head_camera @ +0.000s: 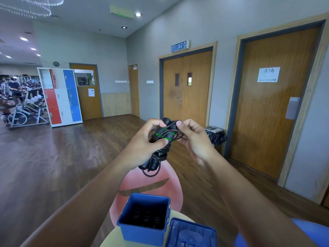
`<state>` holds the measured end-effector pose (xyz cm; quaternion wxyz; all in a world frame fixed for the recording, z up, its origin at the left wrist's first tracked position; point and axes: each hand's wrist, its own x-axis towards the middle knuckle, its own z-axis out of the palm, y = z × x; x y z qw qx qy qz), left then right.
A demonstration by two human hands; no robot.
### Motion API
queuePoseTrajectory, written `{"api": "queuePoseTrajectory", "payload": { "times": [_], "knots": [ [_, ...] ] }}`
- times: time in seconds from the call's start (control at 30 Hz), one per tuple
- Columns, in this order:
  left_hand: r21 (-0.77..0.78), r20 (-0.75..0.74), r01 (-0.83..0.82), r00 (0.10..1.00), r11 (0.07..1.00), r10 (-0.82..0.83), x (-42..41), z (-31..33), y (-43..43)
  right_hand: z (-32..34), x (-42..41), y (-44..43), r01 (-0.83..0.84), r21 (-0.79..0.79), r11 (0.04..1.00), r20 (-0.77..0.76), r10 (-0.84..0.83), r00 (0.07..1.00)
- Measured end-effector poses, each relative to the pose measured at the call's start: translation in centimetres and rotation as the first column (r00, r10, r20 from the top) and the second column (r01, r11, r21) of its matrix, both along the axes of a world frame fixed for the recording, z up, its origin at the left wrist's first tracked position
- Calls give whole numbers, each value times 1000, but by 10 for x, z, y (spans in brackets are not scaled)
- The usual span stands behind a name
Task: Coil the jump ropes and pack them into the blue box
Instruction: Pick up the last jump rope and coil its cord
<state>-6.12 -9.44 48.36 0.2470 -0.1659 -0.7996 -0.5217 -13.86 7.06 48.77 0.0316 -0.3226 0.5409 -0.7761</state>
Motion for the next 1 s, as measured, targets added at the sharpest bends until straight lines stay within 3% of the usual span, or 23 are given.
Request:
{"api": "queuePoseTrajectory", "payload": {
  "times": [0.23, 0.63, 0.83, 1.0],
  "knots": [
    [14, 9, -20, 1000, 1000, 20, 2, 0, 3, 6, 0, 5, -8, 2, 1000, 80, 8, 997],
    [-42, -59, 33, 998, 999, -36, 3, 3, 11, 14, -6, 19, -157, -68, 985, 443, 171, 880],
    [-46, -117, 43, 992, 998, -48, 6, 3, 12, 10, -7, 19, -249, -156, 956, 514, 294, 806],
    [-74, -118, 6, 993, 997, -15, 6, -1, 7, 4, -9, 14, -297, -92, 950, 487, 303, 819]
  ]
}}
